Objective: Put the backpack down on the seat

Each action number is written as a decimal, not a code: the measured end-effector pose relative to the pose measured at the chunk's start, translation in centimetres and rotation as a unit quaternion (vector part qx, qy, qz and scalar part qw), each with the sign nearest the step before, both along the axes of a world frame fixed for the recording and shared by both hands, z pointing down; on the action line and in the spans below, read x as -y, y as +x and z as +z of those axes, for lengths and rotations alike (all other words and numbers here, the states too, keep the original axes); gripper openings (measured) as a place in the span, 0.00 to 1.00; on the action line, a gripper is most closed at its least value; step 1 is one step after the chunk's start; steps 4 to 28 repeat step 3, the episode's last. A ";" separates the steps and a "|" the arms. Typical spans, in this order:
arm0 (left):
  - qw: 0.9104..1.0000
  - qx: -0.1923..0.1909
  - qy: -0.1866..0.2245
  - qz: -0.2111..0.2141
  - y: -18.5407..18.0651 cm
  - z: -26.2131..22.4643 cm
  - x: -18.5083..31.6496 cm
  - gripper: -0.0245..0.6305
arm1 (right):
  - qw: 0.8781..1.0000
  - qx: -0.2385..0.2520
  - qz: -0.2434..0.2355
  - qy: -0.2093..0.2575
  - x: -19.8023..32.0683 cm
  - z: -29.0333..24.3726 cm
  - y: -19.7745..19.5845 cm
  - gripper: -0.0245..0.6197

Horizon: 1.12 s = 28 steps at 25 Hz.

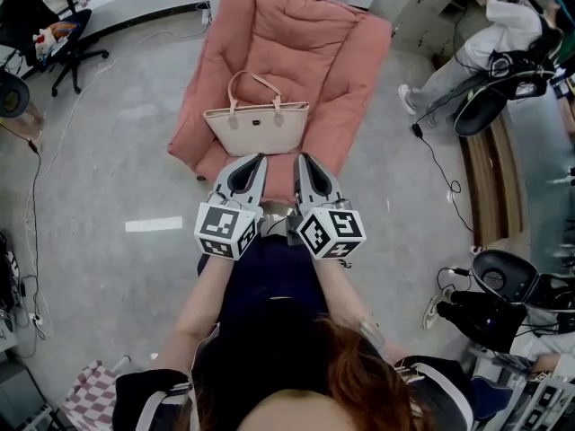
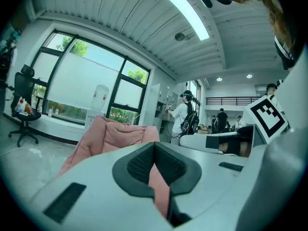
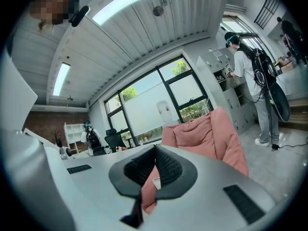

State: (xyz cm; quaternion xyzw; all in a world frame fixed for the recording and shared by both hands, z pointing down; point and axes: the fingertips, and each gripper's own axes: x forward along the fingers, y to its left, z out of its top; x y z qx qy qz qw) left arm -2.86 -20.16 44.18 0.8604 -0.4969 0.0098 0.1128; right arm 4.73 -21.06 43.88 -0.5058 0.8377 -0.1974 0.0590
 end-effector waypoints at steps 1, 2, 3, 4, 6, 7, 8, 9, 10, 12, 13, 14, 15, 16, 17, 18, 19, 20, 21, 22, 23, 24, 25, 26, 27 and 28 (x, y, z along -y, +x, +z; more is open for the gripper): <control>1.000 0.000 -0.001 0.000 0.0 0.0 0.1 0.07 | 1.000 0.000 -0.001 0.000 0.1 0.0 0.0 0.09; 1.000 0.000 -0.002 -0.001 0.0 0.1 0.2 0.07 | 1.000 -0.001 -0.001 0.000 0.2 0.0 0.0 0.09; 1.000 0.000 -0.002 -0.001 0.0 0.1 0.3 0.07 | 1.000 -0.001 -0.003 0.001 0.3 0.0 0.0 0.09; 1.000 0.000 -0.002 -0.001 0.0 0.1 0.3 0.07 | 1.000 -0.001 -0.003 0.001 0.3 0.0 0.0 0.09; 1.000 0.000 -0.002 -0.001 0.0 0.1 0.3 0.07 | 1.000 -0.001 -0.003 0.001 0.3 0.0 0.0 0.09; 1.000 0.000 -0.002 -0.001 0.0 0.1 0.3 0.07 | 1.000 -0.001 -0.003 0.001 0.3 0.0 0.0 0.09; 1.000 0.000 -0.002 -0.001 0.0 0.1 0.3 0.07 | 1.000 -0.001 -0.003 0.001 0.3 0.0 0.0 0.09; 1.000 0.000 -0.002 -0.001 0.0 0.1 0.3 0.07 | 1.000 -0.001 -0.003 0.001 0.3 0.0 0.0 0.09; 1.000 0.000 -0.002 -0.001 0.0 0.1 0.3 0.07 | 1.000 -0.001 -0.003 0.001 0.3 0.0 0.0 0.09; 1.000 0.000 -0.002 -0.001 0.0 0.1 0.3 0.07 | 1.000 -0.001 -0.003 0.001 0.3 0.0 0.0 0.09; 1.000 0.000 -0.002 -0.001 0.0 0.1 0.3 0.07 | 1.000 -0.001 -0.003 0.001 0.3 0.0 0.0 0.09; 1.000 0.000 -0.002 -0.001 0.0 0.1 0.3 0.07 | 1.000 -0.001 -0.003 0.001 0.3 0.0 0.0 0.09; 1.000 0.000 -0.002 -0.001 0.0 0.1 0.3 0.07 | 1.000 -0.001 -0.003 0.001 0.3 0.0 0.0 0.09; 1.000 0.000 -0.002 -0.001 0.0 0.1 0.3 0.07 | 1.000 -0.001 -0.003 0.001 0.3 0.0 0.0 0.09; 1.000 0.000 -0.002 -0.001 0.0 0.1 0.3 0.07 | 1.000 -0.001 -0.003 0.001 0.3 0.0 0.0 0.09; 1.000 0.000 -0.002 -0.001 0.0 0.1 0.3 0.07 | 1.000 -0.001 -0.003 0.001 0.3 0.0 0.0 0.09; 1.000 0.000 -0.002 -0.001 0.0 0.1 0.3 0.07 | 1.000 -0.001 -0.003 0.001 0.3 0.0 0.0 0.09; 1.000 0.000 -0.002 -0.001 0.0 0.1 0.3 0.07 | 1.000 -0.001 -0.003 0.001 0.3 0.0 0.0 0.09; 1.000 0.000 -0.002 -0.001 0.0 0.1 0.3 0.07 | 1.000 -0.001 -0.003 0.001 0.3 0.0 0.0 0.09; 1.000 0.000 -0.002 -0.001 0.0 0.1 0.3 0.07 | 1.000 -0.001 -0.003 0.001 0.3 0.0 0.0 0.09; 1.000 0.000 -0.002 -0.001 0.0 0.1 0.3 0.07 | 1.000 -0.001 -0.003 0.001 0.3 0.0 0.0 0.09; 1.000 0.000 -0.002 -0.001 0.0 0.1 0.3 0.07 | 1.000 -0.001 -0.003 0.001 0.3 0.0 0.0 0.09; 1.000 0.000 -0.002 -0.001 0.0 0.1 0.3 0.07 | 1.000 -0.001 -0.003 0.001 0.3 0.0 0.0 0.09; 1.000 0.000 -0.002 -0.001 0.0 0.1 0.3 0.07 | 1.000 -0.001 -0.003 0.001 0.3 0.0 0.0 0.09; 1.000 0.000 -0.002 -0.001 0.0 0.1 0.3 0.07 | 1.000 -0.001 -0.003 0.001 0.3 0.0 0.0 0.09; 1.000 0.000 -0.002 -0.001 0.0 0.1 0.3 0.07 | 1.000 -0.001 -0.003 0.001 0.3 0.0 0.0 0.09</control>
